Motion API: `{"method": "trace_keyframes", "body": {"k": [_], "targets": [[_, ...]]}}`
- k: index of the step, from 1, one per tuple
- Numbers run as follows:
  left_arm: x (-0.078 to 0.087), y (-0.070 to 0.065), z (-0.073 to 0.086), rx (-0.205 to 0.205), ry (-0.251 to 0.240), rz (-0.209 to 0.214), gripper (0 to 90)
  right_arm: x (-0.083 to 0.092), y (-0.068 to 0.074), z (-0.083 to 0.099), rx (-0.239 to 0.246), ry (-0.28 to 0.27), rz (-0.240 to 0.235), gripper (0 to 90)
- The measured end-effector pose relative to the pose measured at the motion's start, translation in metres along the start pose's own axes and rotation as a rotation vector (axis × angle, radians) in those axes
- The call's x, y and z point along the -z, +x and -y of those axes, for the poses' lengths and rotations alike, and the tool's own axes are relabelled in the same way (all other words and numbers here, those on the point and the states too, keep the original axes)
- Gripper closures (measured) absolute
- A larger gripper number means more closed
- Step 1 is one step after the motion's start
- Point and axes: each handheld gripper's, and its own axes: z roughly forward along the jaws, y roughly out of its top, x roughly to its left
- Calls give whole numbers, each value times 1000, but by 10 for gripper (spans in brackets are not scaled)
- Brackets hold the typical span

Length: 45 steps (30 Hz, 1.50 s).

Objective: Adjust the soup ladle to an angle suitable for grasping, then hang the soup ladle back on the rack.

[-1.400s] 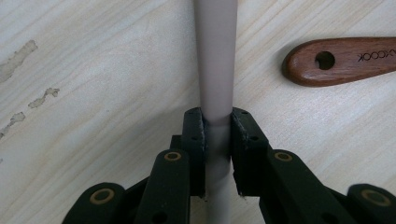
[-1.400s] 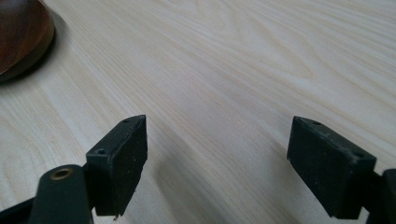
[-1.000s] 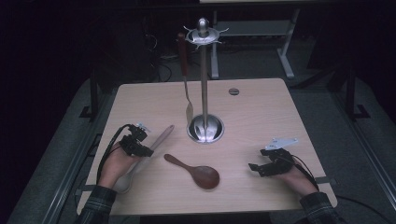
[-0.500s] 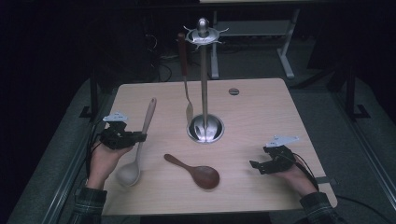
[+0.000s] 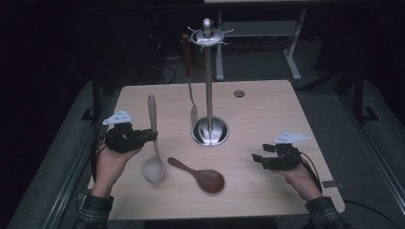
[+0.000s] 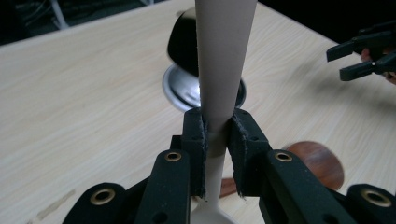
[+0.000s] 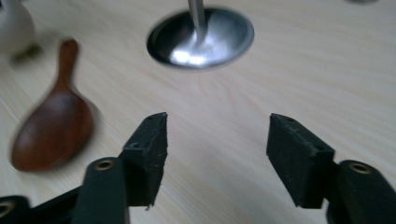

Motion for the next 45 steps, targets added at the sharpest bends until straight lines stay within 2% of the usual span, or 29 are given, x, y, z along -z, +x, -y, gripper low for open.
{"method": "trace_keyframes", "body": {"k": [6, 9, 13, 18, 21, 26, 29, 33, 35, 40, 45], "targets": [[-4, -16, -11, -26, -36, 46, 769, 11, 7, -27, -21, -93, -21, 473], [-9, -23, -16, -33, -37, 73, 769, 14, 12, -41, -29, -127, -49, 495], [-16, -30, -22, -40, -33, 105, 769, 14, 24, -61, -4, -156, -63, 553], [-29, -40, -27, -54, -31, 132, 769, 13, 40, -83, 16, -191, -116, 556], [-39, -45, -28, -67, -14, 146, 769, 11, 49, -95, 36, -209, -147, 566], [-52, -55, -33, -96, 2, 146, 769, 7, 66, -112, 68, -237, -197, 572], [-56, -60, -37, -104, -6, 145, 769, 4, 76, -122, 84, -264, -233, 567], [-60, -64, -39, -98, -21, 137, 769, -1, 87, -134, 82, -292, -275, 564], [-62, -68, -41, -95, -36, 115, 769, -5, 92, -137, 86, -296, -292, 564], [-64, -74, -40, -107, -34, 125, 769, -19, 99, -141, 82, -294, -296, 577], [-69, -78, -39, -120, -27, 105, 769, -25, 103, -141, 79, -279, -311, 584]]}}
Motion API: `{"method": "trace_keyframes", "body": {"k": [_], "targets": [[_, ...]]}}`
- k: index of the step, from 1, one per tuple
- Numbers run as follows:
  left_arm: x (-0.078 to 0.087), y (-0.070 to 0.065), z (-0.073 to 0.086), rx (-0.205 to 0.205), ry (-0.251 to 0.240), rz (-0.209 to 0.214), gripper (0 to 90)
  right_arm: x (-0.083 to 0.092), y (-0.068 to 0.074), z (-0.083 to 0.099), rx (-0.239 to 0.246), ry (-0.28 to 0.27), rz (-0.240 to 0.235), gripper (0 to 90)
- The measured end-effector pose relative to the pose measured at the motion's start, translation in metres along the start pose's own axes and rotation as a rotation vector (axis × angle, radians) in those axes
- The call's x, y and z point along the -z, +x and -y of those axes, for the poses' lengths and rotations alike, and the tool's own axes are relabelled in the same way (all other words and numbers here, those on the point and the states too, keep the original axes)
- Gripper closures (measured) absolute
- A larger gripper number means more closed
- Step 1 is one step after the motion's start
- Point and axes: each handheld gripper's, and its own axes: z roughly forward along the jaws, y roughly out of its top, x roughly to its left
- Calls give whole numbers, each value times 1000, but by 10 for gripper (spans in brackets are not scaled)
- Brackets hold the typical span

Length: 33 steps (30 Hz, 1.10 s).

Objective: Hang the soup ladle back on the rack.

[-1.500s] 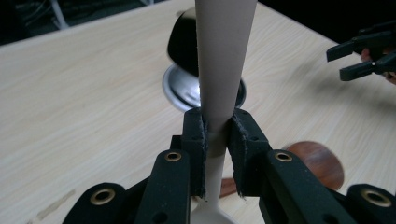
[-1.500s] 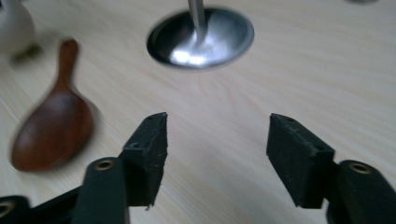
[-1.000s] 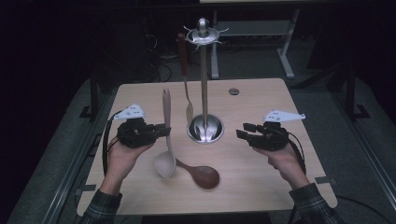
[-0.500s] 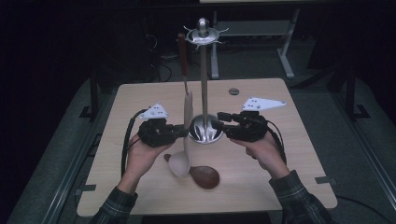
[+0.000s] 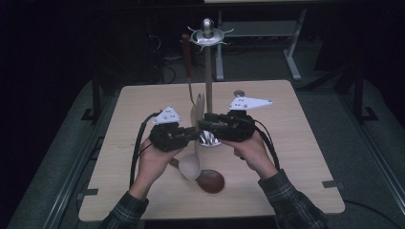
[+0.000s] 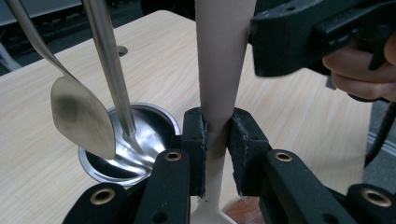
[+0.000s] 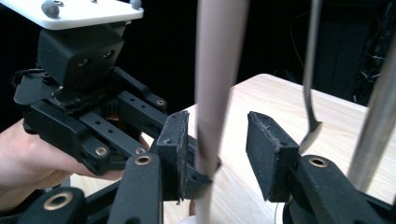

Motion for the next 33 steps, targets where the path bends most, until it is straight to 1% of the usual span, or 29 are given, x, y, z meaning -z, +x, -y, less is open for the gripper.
{"method": "trace_keyframes", "body": {"k": [2, 4, 5, 8, 10, 11, 13, 17, 19, 21, 22, 23, 24, 25, 29, 33], "targets": [[-2, -1, 1, 1, -6, -1, 769, -3, 2, 1, 3, 9, -5, 585], [-4, -3, 2, 6, -20, 3, 769, -7, 3, 4, -7, 22, 3, 608], [-4, -4, 2, 6, -21, 2, 769, -9, 3, 6, -6, 26, 15, 619], [-4, -3, 2, 1, -10, -1, 769, -10, 1, 8, -15, 16, 20, 656], [-5, -2, 3, 6, -13, -1, 768, -10, 0, 9, -24, 12, 19, 672], [-5, -1, 3, 8, -23, -4, 768, -11, 0, 10, -32, 17, 11, 671], [-5, -1, 3, 8, -23, -3, 768, -12, 1, 10, -28, 23, 11, 672], [-4, -2, 3, 14, -33, 0, 768, -15, 0, 12, -35, 25, 13, 722], [-4, -2, 4, 7, -34, 0, 767, -15, 0, 12, -39, 21, 6, 745], [-4, -1, 5, -5, -37, -1, 766, -15, 1, 12, -27, 25, 11, 752], [-4, -1, 5, -5, -37, -1, 763, -15, 1, 12, -24, 28, 13, 754], [-4, -2, 5, -18, -32, -8, 759, -15, 1, 12, -16, 30, 15, 755], [-3, -2, 5, -16, -36, -5, 754, -15, 2, 12, -12, 29, 12, 756], [-2, -1, 5, -14, -34, 1, 743, -15, 2, 12, -7, 27, 8, 756], [3, 1, 7, -16, -14, -7, 655, -16, -1, 6, 21, 30, 6, 758], [13, 7, 14, -10, 4, -22, 590, -17, -7, 1, 30, 38, -26, 759]]}}
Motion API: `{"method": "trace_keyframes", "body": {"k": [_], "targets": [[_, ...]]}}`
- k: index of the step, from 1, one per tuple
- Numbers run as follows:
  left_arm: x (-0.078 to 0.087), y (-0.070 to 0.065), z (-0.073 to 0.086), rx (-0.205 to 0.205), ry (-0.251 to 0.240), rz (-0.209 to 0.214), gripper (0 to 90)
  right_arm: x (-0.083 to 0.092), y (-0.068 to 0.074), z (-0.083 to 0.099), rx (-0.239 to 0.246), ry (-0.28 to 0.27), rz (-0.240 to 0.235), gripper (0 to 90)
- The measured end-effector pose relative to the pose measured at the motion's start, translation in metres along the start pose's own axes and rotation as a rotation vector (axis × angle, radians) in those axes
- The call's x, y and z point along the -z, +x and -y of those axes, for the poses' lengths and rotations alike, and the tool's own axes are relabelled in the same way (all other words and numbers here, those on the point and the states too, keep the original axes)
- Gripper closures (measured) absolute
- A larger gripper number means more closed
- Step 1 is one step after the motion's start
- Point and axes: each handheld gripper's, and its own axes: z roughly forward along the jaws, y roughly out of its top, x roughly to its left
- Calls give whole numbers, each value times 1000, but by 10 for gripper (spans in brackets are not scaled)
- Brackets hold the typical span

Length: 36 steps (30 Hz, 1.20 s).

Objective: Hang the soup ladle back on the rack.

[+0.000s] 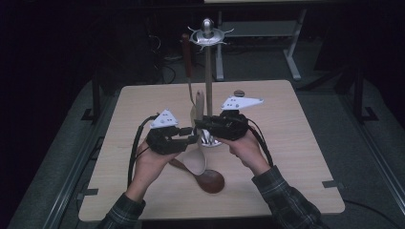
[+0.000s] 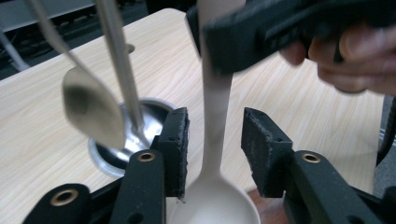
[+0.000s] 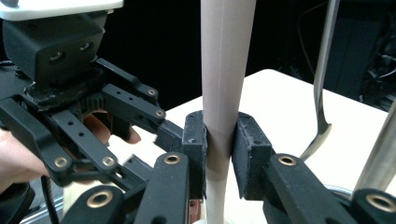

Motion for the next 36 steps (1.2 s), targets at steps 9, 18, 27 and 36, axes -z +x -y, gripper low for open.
{"method": "trace_keyframes", "body": {"k": [9, 18, 27, 36], "targets": [[21, 18, 28, 29, 44, -28, 489, 0, -8, -15, 84, 27, -56, 760], [30, 33, 71, 39, 147, -45, 386, 14, -20, -47, 117, -13, -81, 760], [41, 39, 114, 117, 139, -69, 369, 14, -30, -68, 118, -25, -85, 760], [41, 43, 130, 157, 136, -53, 363, 10, -37, -84, 109, -40, -98, 760]]}}
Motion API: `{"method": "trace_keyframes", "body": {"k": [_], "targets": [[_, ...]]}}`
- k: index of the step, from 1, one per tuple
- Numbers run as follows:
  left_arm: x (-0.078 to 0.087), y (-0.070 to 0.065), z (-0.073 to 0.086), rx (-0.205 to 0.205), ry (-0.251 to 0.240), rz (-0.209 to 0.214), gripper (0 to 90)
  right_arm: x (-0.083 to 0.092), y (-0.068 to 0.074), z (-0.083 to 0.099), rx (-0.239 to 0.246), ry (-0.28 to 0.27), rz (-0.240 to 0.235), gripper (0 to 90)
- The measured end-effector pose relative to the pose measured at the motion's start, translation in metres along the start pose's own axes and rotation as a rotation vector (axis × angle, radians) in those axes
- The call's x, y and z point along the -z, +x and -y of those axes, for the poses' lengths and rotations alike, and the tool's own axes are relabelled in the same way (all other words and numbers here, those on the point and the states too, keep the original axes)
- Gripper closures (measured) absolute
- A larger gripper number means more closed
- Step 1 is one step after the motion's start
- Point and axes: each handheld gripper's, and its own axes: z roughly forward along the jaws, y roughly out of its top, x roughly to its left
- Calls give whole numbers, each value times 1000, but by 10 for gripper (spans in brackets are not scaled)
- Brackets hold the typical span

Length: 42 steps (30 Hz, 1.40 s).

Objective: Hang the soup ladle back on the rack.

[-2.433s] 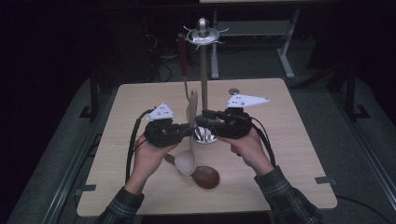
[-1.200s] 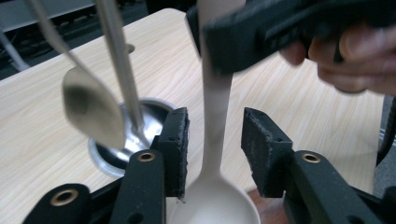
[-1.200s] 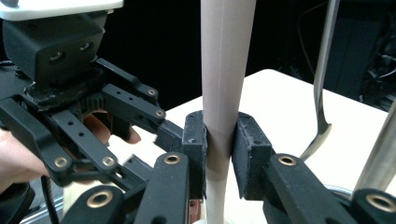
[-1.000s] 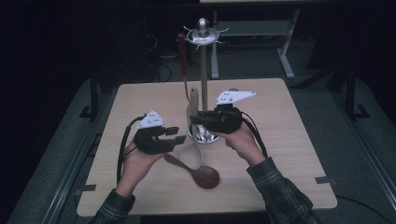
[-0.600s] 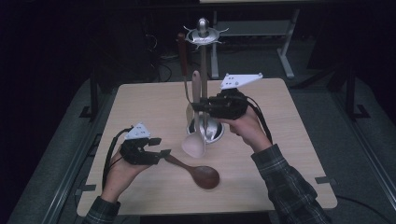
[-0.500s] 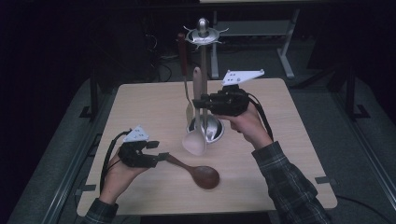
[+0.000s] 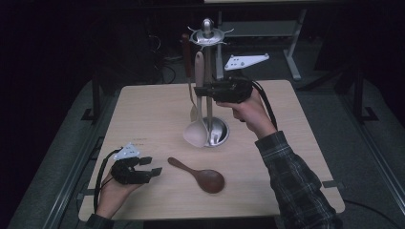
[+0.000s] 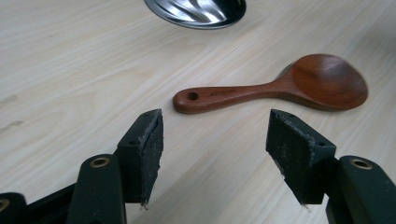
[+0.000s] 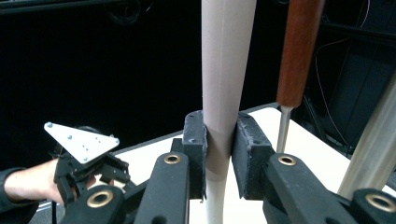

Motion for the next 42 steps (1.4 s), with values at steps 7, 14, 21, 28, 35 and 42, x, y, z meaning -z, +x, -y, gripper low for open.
{"method": "trace_keyframes", "body": {"k": [7, 14, 21, 28, 35, 42], "targets": [[-2, -1, 1, 5, 7, 4, 363, -1, -7, -8, -14, -14, -6, 759], [-1, 1, 1, 13, 12, 6, 362, -2, -10, -6, -25, -8, -8, 759], [-4, 2, 2, 9, 31, 11, 358, 0, -13, -3, -35, -24, -12, 758], [-5, 2, 3, 8, 38, 13, 356, 1, -19, 3, -62, -50, -11, 757], [-6, 1, 3, 9, 43, 16, 352, 3, -23, 4, -70, -59, 16, 749], [-6, 1, 3, 6, 53, 18, 351, 2, -29, 7, -122, -83, 24, 732]]}}
